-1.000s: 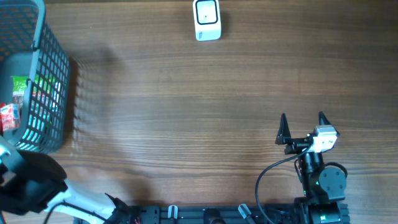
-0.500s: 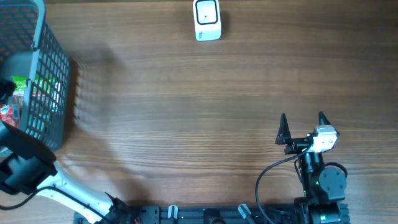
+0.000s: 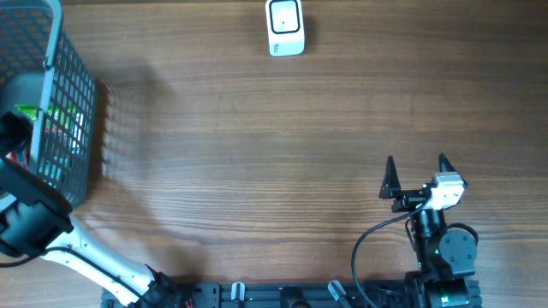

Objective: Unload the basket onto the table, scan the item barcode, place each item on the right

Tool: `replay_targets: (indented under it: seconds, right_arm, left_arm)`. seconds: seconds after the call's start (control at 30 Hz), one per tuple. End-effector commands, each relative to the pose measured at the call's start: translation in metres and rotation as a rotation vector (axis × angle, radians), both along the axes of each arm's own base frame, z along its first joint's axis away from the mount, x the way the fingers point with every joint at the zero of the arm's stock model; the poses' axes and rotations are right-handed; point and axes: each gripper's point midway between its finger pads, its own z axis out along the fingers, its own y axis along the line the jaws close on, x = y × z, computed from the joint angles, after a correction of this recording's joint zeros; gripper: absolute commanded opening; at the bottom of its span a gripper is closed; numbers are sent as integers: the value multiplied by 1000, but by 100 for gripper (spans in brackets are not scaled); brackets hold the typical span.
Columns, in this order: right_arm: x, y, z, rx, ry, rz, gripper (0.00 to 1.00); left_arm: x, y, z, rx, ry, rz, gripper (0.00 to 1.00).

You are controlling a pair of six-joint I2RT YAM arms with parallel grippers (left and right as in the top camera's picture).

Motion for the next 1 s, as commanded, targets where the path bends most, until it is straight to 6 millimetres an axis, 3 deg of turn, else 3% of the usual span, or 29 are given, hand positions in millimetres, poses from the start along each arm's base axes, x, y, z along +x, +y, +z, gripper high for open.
replay_targets:
  seconds: [0.0, 0.07, 0.13, 0.2, 0.33, 0.47, 0.53, 0.6, 0.67, 0.77, 0.87, 0.93, 0.97]
  right_arm:
    - [0, -1, 2, -9, -10, -4, 100]
    - [0, -1, 2, -9, -11, -4, 100]
    - [0, -1, 2, -9, -10, -4, 100]
    - [0, -1, 2, -9, -10, -4, 100]
    - [0, -1, 2, -9, -10, -4, 100]
    - [0, -1, 2, -9, -10, -4, 100]
    - [0, -1, 2, -9, -10, -4, 100]
    - [0, -1, 2, -9, -10, -4, 100]
    - [0, -1, 2, -9, -10, -4, 100]
    - [0, -1, 2, -9, -10, -4, 100]
    - [0, -1, 2, -9, -10, -4, 100]
    - [0, -1, 2, -9, -11, -4, 100]
    - [0, -1, 2, -9, -10, -4, 100]
  left_arm:
    - [-6, -5, -26, -50, 25, -9, 76]
    - [-7, -5, -26, -51, 26, -8, 58]
    - [-7, -5, -26, -52, 27, -7, 50]
    - [-8, -6, -26, -54, 29, -7, 33]
    - [-3, -1, -5, -19, -7, -8, 28]
    - [6, 8, 73, 99, -129, -5, 26]
    - [10, 9, 141, 200, -257, 27, 26]
    - [15, -2, 204, 249, -433, 43, 26]
    - [25, -36, 275, 226, -690, -13, 25]
    - [21, -99, 340, 134, -914, -88, 24]
    - [16, -164, 363, 26, -975, -180, 24]
    - [18, -201, 362, -31, -958, -250, 24]
    - [22, -235, 353, -98, -920, -315, 24]
